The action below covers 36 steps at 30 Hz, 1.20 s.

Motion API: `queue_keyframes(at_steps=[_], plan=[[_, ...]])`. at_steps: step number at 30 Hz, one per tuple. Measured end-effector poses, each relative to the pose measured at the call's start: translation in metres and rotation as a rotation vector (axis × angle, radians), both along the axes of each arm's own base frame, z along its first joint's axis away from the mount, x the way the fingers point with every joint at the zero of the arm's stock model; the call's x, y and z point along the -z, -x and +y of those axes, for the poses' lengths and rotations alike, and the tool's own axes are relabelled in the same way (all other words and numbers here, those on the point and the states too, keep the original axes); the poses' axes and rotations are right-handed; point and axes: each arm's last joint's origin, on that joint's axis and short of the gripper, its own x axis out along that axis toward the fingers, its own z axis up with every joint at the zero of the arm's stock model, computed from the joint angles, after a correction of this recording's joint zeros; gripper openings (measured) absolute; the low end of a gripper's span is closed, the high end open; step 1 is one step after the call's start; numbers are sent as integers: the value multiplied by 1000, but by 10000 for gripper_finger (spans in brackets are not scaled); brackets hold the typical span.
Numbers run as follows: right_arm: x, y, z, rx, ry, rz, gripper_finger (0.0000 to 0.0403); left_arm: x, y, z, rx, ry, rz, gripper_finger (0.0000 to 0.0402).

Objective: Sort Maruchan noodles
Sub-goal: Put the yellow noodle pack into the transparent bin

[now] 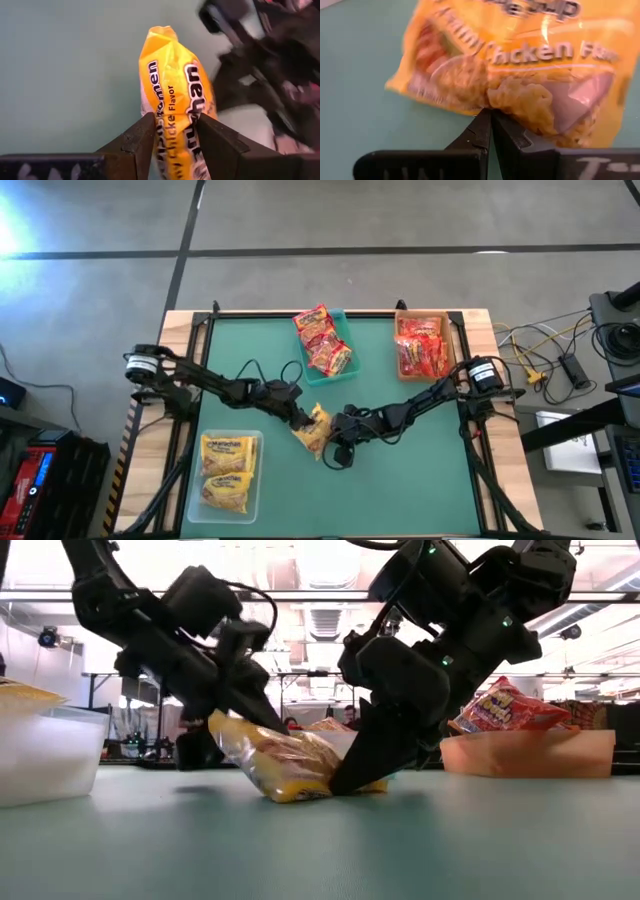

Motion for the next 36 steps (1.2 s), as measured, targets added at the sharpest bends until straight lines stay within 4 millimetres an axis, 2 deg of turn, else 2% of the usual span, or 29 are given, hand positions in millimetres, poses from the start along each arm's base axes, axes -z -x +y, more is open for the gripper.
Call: queue_keyframes(at_steps=[9,16,25,36], plan=[[1,0,-6,41,61,-5,13,-18,15,5,54,-30,10,130],[2,1,-7,44,75,-5,13,-15,16,8,18,-10,40,130],[2,1,-8,20,96,-2,13,-16,14,9,-14,9,35,130],[2,1,-10,3,123,-2,13,-31,1,10,8,-40,-40,130]])
